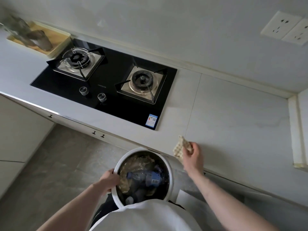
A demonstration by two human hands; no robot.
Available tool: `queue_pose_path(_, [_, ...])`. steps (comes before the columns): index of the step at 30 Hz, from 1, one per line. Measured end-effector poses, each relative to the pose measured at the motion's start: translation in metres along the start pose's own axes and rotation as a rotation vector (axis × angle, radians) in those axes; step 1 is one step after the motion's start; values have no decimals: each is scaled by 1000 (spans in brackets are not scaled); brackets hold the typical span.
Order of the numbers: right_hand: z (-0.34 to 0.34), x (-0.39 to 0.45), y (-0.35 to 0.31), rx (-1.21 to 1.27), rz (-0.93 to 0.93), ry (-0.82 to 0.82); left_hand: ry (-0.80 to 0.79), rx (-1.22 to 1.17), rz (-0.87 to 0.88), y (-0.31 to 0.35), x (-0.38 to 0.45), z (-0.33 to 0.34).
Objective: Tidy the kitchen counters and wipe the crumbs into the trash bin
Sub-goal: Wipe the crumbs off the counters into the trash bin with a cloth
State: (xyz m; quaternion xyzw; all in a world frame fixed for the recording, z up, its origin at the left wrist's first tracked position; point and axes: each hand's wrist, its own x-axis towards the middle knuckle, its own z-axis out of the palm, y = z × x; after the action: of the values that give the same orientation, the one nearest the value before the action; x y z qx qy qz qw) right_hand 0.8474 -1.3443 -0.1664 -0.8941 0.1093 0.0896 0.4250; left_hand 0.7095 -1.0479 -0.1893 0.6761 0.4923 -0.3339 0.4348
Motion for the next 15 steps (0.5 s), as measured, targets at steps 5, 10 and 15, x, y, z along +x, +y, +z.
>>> queue_pose_path(5, [-38,58,28,-180,51,216,-4,-20,-6,-6,3,-16])
queue_pose_path(10, [-2,61,29,-345,91,143,-8,-93,-8,-13,5,-44])
queue_pose_path(15, [68,28,-24,-295,14,111,8,-146,-34,-25,16,-78])
